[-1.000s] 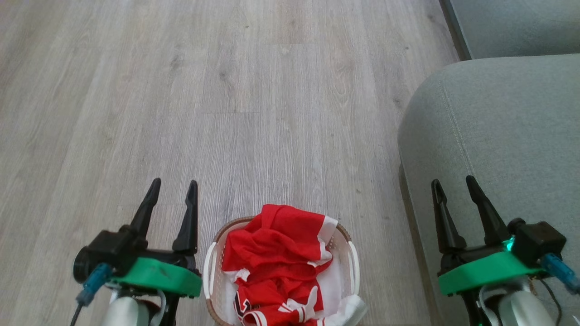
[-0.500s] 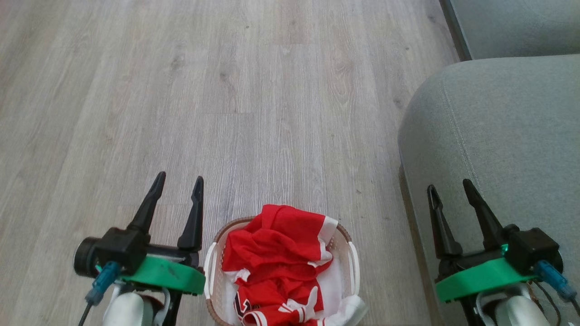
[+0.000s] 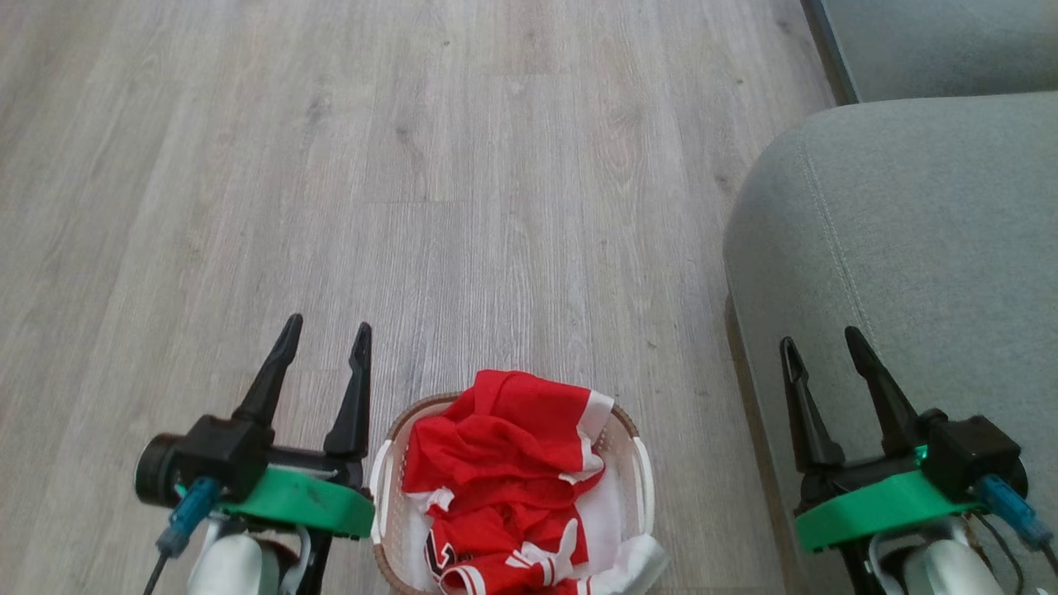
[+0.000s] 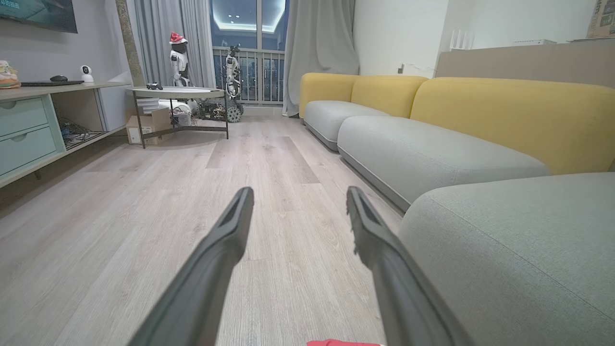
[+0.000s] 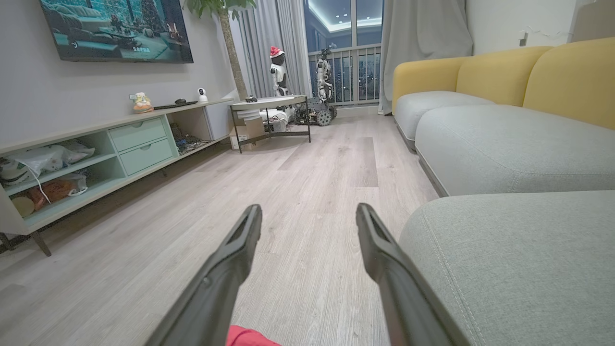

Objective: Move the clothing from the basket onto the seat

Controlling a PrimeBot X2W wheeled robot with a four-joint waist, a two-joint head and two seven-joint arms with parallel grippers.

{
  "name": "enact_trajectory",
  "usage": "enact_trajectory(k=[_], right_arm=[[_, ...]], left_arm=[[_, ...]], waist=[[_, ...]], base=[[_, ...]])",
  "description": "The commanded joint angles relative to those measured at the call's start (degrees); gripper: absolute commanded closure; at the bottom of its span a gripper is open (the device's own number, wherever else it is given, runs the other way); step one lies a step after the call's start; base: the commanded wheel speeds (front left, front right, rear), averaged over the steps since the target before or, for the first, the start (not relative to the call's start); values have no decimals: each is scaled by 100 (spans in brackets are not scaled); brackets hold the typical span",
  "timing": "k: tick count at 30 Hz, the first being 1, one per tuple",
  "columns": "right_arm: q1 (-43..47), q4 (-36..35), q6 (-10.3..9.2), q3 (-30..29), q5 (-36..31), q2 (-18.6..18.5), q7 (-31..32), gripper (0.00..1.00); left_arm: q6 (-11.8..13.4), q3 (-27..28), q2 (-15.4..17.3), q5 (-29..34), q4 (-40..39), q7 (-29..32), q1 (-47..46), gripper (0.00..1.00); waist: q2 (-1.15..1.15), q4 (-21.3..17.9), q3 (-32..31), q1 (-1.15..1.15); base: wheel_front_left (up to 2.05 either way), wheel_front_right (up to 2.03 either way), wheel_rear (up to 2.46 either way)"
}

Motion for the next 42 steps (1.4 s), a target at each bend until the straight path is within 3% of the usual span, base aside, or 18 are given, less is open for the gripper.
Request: enact_trajectory(k=[1,10,24,42], right_arm=[[-128,-203,-1,116,-15,-126,-60,0],[-244,-286,-1,101,-9,-175,-60,0],[-652,-501,-1,27,-33,-196,-60,0],[-1216,-821,-1,-42,-83,-86,-60,0]], left_arm=[[47,157,50,6,-173,-71,-273,0],[59,129,49,-26,-166,-71,-380,0],[11,50,49,-71,126,-71,-884,0],[-64,-277,102,-158,1964,-20,-1901,0]], waist=[[0,-18,12,0],[0,-183,343,0],[0,-481,1359,0],[0,-802,2512,0]], base=[[0,0,0],[0,0,0],[0,0,0],[0,0,0]])
